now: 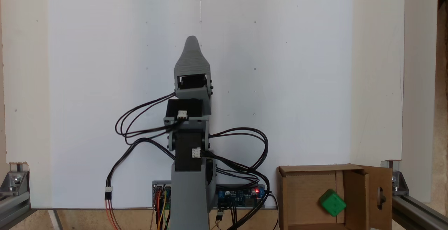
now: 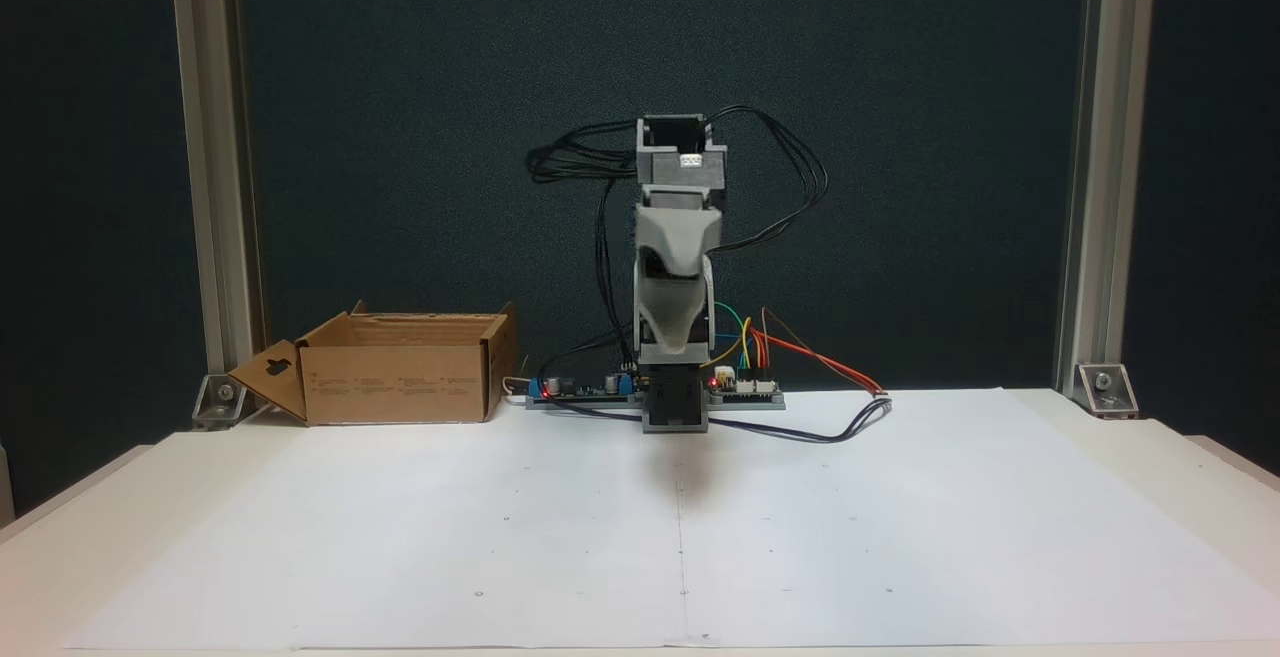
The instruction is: Grasp a green dice and put it in the bin.
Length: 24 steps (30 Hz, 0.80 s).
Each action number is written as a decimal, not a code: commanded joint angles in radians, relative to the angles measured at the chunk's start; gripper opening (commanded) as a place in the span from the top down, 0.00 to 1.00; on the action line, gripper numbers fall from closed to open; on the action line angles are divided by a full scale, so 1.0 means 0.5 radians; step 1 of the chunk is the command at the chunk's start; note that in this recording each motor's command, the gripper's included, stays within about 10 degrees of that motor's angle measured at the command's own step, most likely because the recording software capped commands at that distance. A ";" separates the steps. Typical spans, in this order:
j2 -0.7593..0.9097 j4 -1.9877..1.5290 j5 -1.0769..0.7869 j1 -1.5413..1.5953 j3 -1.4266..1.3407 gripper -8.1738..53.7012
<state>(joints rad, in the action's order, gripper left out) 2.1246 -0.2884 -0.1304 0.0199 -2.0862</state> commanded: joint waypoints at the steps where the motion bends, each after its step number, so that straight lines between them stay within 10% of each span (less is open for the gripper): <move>1: 0.132 0.285 0.083 0.067 -0.031 0.15; 24: 0.485 1.960 0.071 -0.006 -1.065 0.14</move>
<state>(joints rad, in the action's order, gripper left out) 2.2596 0.5645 -0.1304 0.0169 -2.6477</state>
